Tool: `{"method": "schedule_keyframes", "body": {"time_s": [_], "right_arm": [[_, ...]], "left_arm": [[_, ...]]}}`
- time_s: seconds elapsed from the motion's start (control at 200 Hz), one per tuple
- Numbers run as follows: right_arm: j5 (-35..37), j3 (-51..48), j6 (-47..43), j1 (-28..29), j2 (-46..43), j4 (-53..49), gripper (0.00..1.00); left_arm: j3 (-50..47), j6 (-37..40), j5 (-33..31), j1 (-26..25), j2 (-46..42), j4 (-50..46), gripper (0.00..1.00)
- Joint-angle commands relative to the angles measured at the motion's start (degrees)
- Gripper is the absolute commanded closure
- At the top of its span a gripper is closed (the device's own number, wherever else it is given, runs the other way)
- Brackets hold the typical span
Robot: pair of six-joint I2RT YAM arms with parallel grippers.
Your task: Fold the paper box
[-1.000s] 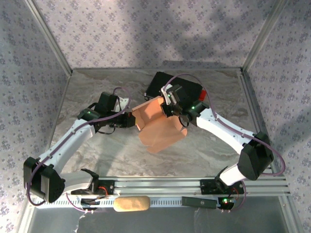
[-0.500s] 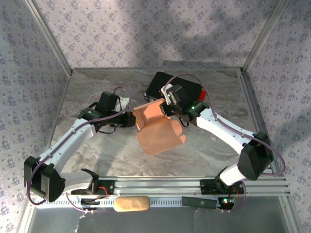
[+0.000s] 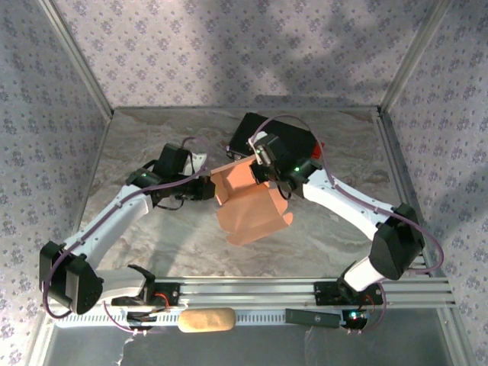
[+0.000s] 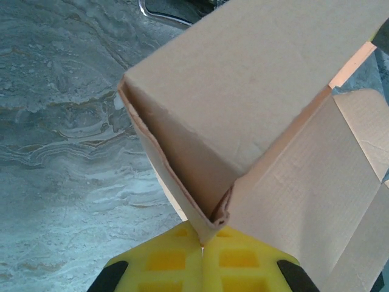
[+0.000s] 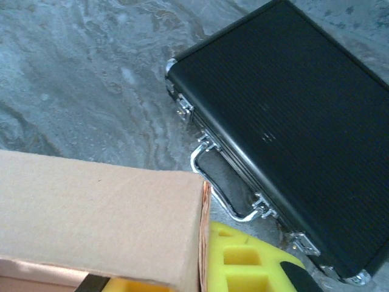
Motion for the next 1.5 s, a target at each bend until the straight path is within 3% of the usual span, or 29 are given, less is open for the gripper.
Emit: {"method": "schedule_keyframes", "body": {"time_s": [0.0,0.25,0.57,0.77,0.964,1.254,1.389,1.499], "right_arm": [[7.7,2.8,1.3,2.1,1.7,-4.1,1.0],[13.1,4.2,4.4,5.1,3.4,-7.8,1.0],[1.5,3.5,6.7,4.7,2.8,-7.8,1.0],[-5.2,1.4,8.0,2.8,2.7,-6.0,1.0],[-7.2,1.0,8.4,1.6,4.7,-6.6,1.0],[-8.9,0.3,9.8,0.3,6.6,-5.8,1.0],[-9.2,1.0,10.7,0.2,7.3,-6.3,1.0],[-7.0,1.7,11.9,0.9,8.1,-7.0,1.0]], "left_arm": [[2.2,-0.7,-1.3,-0.9,0.3,0.8,1.0],[2.1,-2.6,-4.2,-1.6,0.3,2.4,1.0],[-3.1,-5.2,-7.3,-1.8,0.5,11.4,0.96],[-8.6,-5.9,-8.3,-1.8,1.9,20.4,0.88],[-12.9,-6.9,-9.0,-1.8,4.0,27.0,0.79],[-17.2,-7.6,-10.5,-1.9,5.5,33.5,0.8],[-16.9,-7.5,-15.7,-4.4,5.6,32.9,0.8],[-15.1,-9.0,-25.5,-8.0,5.8,29.5,0.96]]}}
